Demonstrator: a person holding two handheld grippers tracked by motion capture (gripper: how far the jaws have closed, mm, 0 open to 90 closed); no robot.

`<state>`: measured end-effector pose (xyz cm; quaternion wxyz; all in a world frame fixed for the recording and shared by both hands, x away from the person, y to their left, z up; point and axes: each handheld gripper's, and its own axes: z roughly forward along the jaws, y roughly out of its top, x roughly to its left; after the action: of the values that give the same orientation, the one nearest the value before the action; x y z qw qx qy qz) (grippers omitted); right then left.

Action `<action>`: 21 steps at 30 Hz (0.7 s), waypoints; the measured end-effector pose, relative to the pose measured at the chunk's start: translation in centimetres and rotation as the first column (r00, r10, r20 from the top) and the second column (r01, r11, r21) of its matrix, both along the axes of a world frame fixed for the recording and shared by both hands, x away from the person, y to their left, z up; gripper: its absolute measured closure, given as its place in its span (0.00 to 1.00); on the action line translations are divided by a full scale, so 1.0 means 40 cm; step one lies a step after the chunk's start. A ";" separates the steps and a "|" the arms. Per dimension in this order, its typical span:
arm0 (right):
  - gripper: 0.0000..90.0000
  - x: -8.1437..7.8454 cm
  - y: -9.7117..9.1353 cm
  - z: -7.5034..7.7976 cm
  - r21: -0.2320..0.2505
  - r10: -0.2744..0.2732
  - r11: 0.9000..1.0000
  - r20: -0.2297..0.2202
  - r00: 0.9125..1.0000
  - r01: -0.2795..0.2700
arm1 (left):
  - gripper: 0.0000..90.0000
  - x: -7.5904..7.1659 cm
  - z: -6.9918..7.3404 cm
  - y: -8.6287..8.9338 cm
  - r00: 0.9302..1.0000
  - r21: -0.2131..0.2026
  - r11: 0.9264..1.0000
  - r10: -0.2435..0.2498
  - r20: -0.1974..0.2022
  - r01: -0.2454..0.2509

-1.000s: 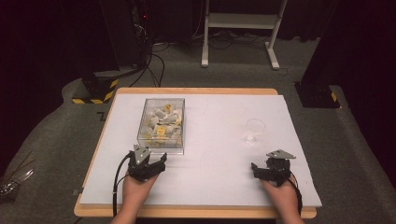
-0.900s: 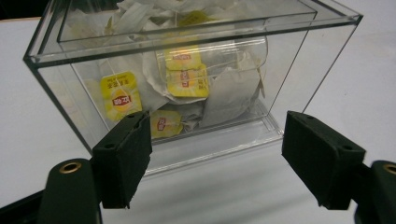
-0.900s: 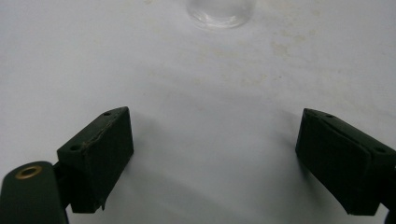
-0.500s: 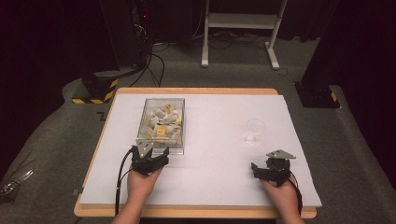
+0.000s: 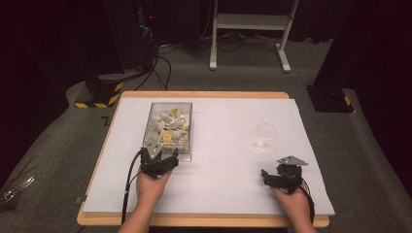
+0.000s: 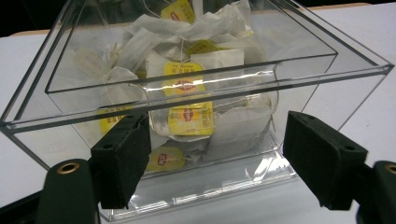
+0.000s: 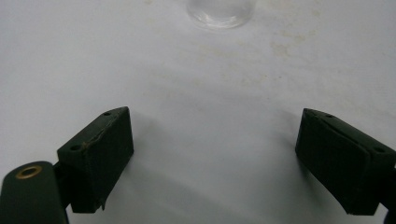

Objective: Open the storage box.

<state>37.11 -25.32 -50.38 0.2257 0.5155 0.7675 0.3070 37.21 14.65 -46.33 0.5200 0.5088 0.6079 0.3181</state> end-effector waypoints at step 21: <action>0.12 0.000 0.000 0.000 0.000 0.001 1.000 -0.002 1.000 -0.001 | 0.34 0.012 -0.003 -0.021 0.998 0.017 0.998 0.063 0.025 -0.064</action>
<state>37.11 -25.33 -50.36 0.2248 0.5156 0.7678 0.3067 37.68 13.83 -46.47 0.5125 0.4898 0.6146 0.3460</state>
